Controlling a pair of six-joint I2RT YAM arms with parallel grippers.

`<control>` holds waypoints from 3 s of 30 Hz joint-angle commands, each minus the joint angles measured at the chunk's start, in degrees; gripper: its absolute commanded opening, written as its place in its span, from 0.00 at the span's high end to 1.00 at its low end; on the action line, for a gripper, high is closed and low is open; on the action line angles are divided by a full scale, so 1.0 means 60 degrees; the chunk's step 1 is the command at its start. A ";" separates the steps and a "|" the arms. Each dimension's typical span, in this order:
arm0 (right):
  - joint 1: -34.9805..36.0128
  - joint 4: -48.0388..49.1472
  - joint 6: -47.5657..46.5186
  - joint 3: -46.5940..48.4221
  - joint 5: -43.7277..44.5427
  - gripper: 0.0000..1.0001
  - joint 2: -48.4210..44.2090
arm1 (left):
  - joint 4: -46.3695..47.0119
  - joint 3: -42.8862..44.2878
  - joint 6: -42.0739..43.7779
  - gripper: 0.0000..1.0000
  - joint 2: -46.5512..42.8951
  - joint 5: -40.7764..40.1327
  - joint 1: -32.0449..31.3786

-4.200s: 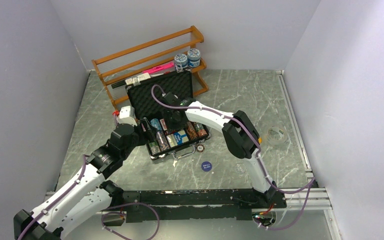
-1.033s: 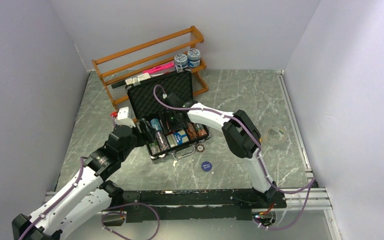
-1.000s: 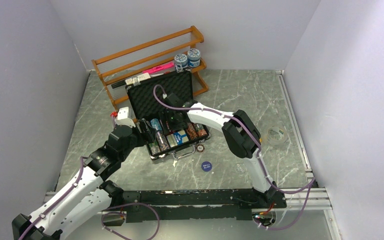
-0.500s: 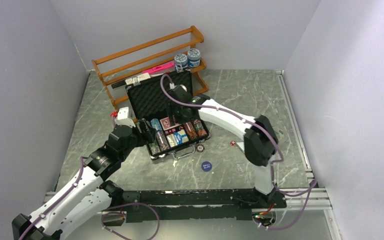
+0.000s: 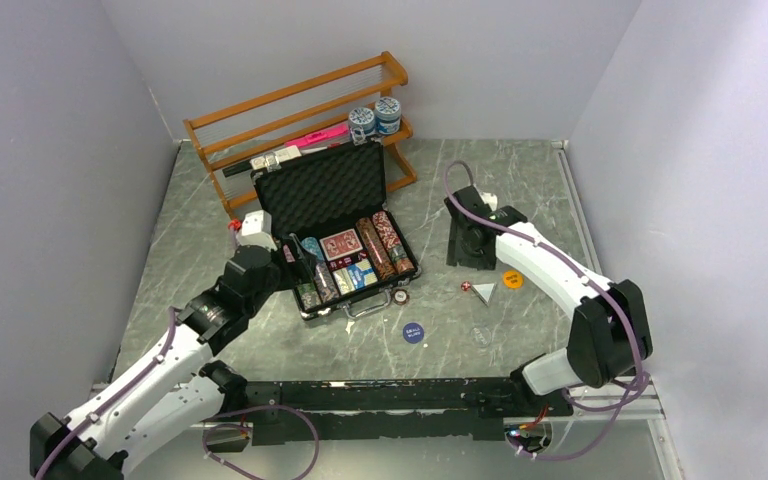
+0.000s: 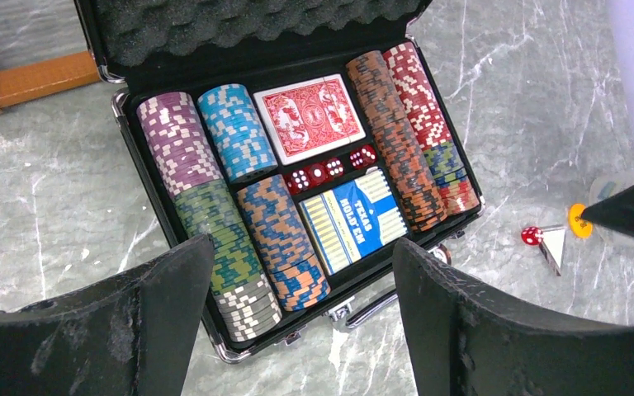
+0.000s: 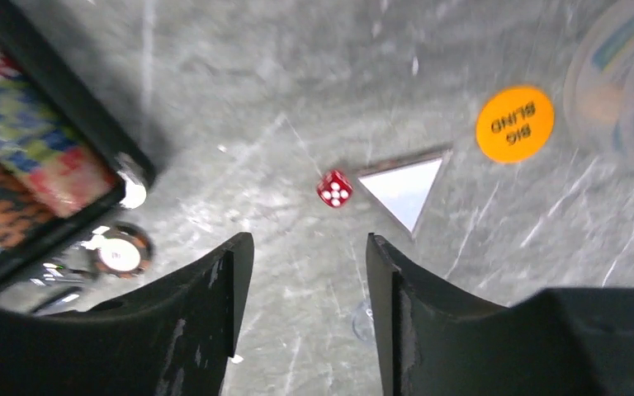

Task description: Pack up texas hold em set

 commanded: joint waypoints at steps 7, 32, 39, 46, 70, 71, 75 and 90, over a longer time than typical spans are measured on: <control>-0.0662 0.0117 0.2114 -0.1166 -0.0438 0.55 0.0240 | 0.0612 0.0013 -0.0058 0.16 0.0207 0.0222 -0.0033; -0.1005 0.1716 0.4564 -0.2025 0.0017 0.60 0.1202 | 0.0398 0.0020 0.0078 0.16 -0.0005 -0.0175 -0.0025; -0.1069 0.1752 0.4504 -0.2108 -0.0112 0.62 0.1486 | 0.0392 0.0064 0.0091 0.16 0.0131 -0.0126 -0.0028; -0.1068 0.1904 0.4402 -0.2137 -0.0286 0.64 0.1510 | 0.0369 0.0033 0.0089 0.16 0.0087 -0.0169 -0.0029; 0.1677 0.2203 0.1874 0.1652 -0.1891 0.80 0.2324 | 0.0236 0.0181 0.0001 0.16 0.0037 -0.0469 -0.0028; 0.1906 0.2216 0.1676 0.1991 -0.2038 0.80 0.2619 | 0.0196 0.0201 -0.0006 0.16 0.0018 -0.0484 -0.0027; 0.2633 0.2043 0.0750 0.3499 -0.2338 0.80 0.3780 | 0.0063 0.0247 -0.0003 0.16 -0.0044 -0.0555 -0.0032; 0.3308 0.0793 -0.1028 0.6701 -0.2076 0.80 0.6720 | -0.0245 0.0181 -0.0007 0.15 -0.0321 -0.0588 -0.0035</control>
